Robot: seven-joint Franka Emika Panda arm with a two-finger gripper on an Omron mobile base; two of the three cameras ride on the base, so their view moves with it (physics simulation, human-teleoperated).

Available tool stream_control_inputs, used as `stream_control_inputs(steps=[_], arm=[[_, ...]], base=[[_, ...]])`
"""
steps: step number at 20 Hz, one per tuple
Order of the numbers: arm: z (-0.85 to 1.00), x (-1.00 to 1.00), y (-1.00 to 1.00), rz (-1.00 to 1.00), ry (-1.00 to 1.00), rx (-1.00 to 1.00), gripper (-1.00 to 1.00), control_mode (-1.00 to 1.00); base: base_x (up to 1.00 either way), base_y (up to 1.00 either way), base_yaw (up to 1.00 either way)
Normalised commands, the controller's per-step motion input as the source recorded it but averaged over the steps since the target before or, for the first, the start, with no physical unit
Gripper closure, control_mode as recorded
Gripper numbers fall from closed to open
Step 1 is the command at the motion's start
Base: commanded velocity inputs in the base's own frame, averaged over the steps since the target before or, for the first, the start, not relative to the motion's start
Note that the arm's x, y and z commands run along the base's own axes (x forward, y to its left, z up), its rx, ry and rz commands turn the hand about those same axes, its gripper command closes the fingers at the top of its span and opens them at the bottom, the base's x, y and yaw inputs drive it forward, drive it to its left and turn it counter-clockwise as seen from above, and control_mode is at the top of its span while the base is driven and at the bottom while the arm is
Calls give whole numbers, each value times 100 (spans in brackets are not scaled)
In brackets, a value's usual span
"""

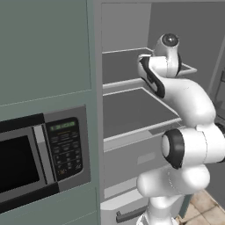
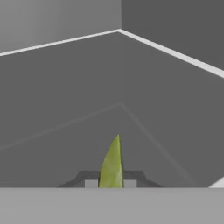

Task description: There is a bowl on the dining counter. Grab a lemon wedge from the fridge and place it in the bowl. Then get the liquor bottle and glass cup from the cabinet and place them next to the bowl.

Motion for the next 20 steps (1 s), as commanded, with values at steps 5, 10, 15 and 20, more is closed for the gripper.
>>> stream_control_inputs(steps=[5,10,15,20], arm=[[98,-100,11,-3,-12,11,100,-100],[85,-100,29,-3,-3,5,100,-100],[51,-100,28,-2,1,0,100,-100],[12,-100,11,0,4,0,100,-100]], base=[[0,0,0],[0,0,0],[0,0,0],[0,0,0]])
